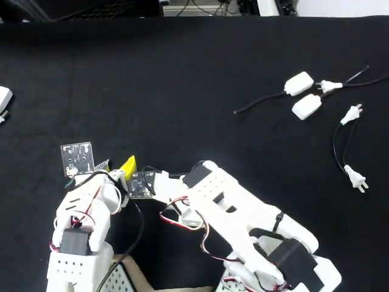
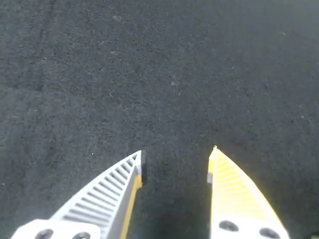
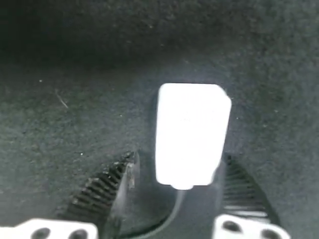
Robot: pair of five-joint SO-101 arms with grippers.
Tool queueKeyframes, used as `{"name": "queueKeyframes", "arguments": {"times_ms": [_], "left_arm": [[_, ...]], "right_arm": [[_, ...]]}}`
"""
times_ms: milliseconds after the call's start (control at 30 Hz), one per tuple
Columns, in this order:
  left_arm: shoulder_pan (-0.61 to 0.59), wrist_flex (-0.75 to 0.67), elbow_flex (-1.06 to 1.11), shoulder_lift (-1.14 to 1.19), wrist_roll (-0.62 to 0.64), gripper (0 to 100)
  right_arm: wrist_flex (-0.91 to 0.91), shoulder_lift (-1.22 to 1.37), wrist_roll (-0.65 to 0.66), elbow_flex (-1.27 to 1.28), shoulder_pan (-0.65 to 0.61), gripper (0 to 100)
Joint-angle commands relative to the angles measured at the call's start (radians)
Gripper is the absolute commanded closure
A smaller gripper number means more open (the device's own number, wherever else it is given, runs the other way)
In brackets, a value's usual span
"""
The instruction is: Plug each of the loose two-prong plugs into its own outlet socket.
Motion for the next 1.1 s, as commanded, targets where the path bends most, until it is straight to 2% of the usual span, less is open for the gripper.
{"name": "queueKeyframes", "arguments": {"times_ms": [0,33,100,233,500,733,900,1067], "left_arm": [[0.010,0.003,0.016,0.002,-0.003,78],[0.010,0.003,0.016,0.002,-0.003,78],[0.010,0.003,0.016,0.002,-0.003,78],[0.010,0.003,0.016,0.002,-0.003,78],[0.008,0.005,0.016,0.002,-0.003,78],[0.008,0.005,0.016,0.002,-0.003,78],[0.008,0.005,0.016,0.002,-0.003,78],[0.008,0.005,0.016,0.002,-0.003,78]], "right_arm": [[-0.017,-0.008,-0.011,-0.012,-0.015,96.4],[-0.034,-0.008,-0.012,-0.007,-0.015,99.3],[-0.048,-0.008,-0.012,0.001,-0.014,95.7],[-0.046,-0.016,-0.009,-0.013,-0.015,98.8],[-0.040,-0.016,-0.003,-0.147,-0.012,98.6],[0.031,-0.008,0.120,-0.286,0.012,98.6],[-0.103,-0.002,0.199,-0.291,0.107,98.6],[-0.221,0.147,0.204,-0.298,0.170,98.6]]}}
